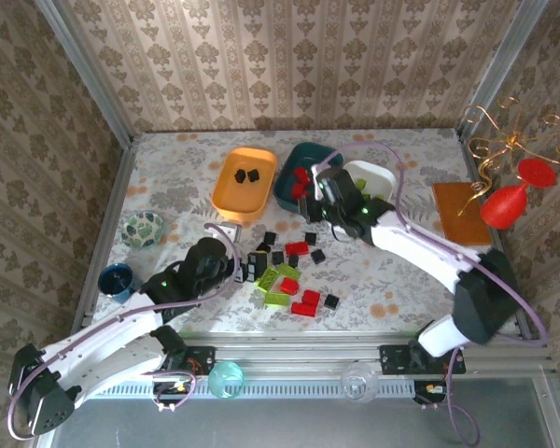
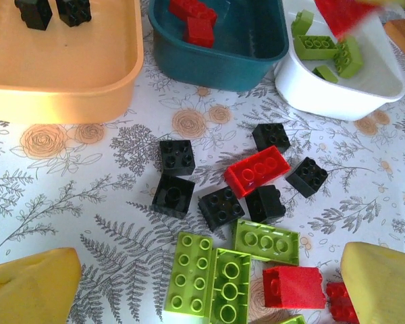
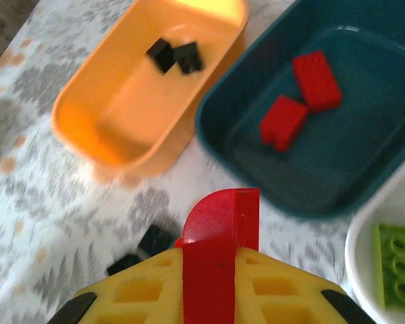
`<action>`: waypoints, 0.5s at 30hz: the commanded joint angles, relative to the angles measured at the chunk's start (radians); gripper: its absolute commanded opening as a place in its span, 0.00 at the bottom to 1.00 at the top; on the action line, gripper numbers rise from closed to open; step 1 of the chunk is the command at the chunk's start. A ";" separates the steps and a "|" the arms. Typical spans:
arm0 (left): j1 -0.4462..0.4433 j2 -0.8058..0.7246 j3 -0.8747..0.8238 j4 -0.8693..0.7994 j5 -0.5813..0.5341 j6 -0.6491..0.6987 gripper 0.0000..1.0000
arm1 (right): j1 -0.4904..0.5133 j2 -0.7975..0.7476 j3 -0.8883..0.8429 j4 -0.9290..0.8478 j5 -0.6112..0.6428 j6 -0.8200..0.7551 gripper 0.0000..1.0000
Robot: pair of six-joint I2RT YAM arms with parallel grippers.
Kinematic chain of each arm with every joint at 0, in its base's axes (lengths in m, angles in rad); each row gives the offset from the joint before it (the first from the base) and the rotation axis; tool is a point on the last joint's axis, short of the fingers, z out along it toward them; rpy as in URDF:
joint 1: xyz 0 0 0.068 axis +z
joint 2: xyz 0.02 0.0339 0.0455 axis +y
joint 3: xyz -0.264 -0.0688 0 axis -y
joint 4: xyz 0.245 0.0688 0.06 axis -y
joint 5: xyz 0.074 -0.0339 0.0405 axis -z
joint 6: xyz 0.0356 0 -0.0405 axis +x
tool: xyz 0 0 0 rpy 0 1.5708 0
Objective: Sort the legos into containers by color
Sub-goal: Place the lego in the container.
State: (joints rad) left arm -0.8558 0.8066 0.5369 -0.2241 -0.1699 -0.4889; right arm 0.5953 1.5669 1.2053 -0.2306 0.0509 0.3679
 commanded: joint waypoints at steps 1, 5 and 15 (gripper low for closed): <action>0.009 -0.020 -0.013 -0.024 -0.017 -0.032 1.00 | -0.045 0.157 0.141 -0.029 0.003 -0.011 0.21; 0.012 -0.021 -0.022 -0.025 -0.019 -0.047 1.00 | -0.082 0.336 0.344 -0.096 0.062 -0.007 0.21; 0.063 0.037 0.040 -0.099 -0.011 -0.042 1.00 | -0.086 0.419 0.529 -0.178 0.093 -0.023 0.71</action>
State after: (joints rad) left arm -0.8204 0.8276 0.5301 -0.2783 -0.1802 -0.5243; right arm 0.5014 2.0369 1.7218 -0.3737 0.1238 0.3534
